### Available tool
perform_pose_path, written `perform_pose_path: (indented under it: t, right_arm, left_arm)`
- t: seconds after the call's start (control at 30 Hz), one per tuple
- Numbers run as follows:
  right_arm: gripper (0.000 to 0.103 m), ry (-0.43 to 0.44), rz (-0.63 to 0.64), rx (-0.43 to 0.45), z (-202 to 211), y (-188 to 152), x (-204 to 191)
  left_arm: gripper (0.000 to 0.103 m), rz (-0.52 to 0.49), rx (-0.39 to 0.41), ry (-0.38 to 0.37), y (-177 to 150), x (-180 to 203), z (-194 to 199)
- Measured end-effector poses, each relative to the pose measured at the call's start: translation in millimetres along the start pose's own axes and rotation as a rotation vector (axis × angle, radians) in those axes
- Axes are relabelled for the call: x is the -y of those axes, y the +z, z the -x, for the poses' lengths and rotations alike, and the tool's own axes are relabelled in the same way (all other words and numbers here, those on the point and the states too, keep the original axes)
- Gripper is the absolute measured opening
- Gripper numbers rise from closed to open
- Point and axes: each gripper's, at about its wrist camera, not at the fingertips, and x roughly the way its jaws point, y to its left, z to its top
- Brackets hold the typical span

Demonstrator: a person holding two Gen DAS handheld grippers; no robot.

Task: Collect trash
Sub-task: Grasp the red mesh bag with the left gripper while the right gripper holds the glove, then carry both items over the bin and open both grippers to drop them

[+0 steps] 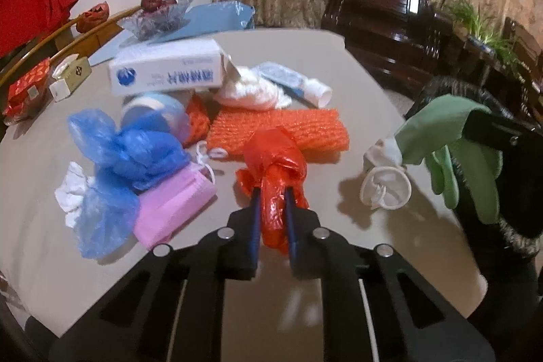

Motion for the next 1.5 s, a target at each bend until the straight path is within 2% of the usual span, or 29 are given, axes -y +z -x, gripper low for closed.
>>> perform_pose_path:
  t: [0.23, 0.43, 0.83, 1.0, 1.1, 1.2, 1.23, 1.27, 1.33, 1.4, 1.43, 1.47, 1.5]
  right_arm:
    - [0.005, -0.011, 0.008, 0.064, 29, 11, -4]
    - [0.005, -0.047, -0.024, 0.114, 59, 15, 13]
    - [0.005, -0.282, -0.143, 0.098, 96, -15, 106]
    - [0.005, -0.350, -0.217, 0.063, 101, -37, 146]
    - [0.006, -0.373, -0.252, 0.034, 98, -50, 163]
    - [0.010, -0.392, -0.264, 0.004, 97, -60, 172]
    - [0.011, -0.397, -0.268, -0.010, 96, -64, 174]
    - [0.013, -0.403, -0.271, -0.018, 96, -67, 174]
    - [0.024, -0.410, -0.280, -0.027, 97, -72, 176]
    - [0.046, -0.415, -0.285, -0.022, 100, -76, 176]
    - [0.052, -0.421, -0.285, -0.010, 102, -76, 174]
    - [0.057, -0.427, -0.283, -0.004, 104, -76, 173]
    - [0.059, -0.431, -0.281, 0.001, 105, -74, 171]
  left_arm:
    - [0.008, 0.006, 0.092, -0.045, 19, 4, 42]
    - [0.008, -0.035, 0.115, -0.118, 35, 33, 55]
    - [0.008, -0.183, 0.082, -0.325, 51, 148, 28]
    - [0.008, -0.227, 0.061, -0.396, 51, 189, 12]
    - [0.008, -0.251, 0.023, -0.433, 49, 211, -3]
    - [0.016, -0.262, -0.016, -0.479, 45, 223, -12]
    - [0.023, -0.262, -0.023, -0.491, 44, 225, -14]
    - [0.034, -0.263, -0.025, -0.497, 44, 225, -15]
    - [0.047, -0.250, -0.020, -0.506, 43, 219, -17]
    - [0.051, -0.241, -0.016, -0.504, 44, 215, -17]
    - [0.057, -0.235, -0.014, -0.501, 45, 212, -15]
    - [0.060, -0.225, -0.007, -0.493, 45, 207, -14]
    - [0.061, -0.217, -0.004, -0.488, 45, 202, -11]
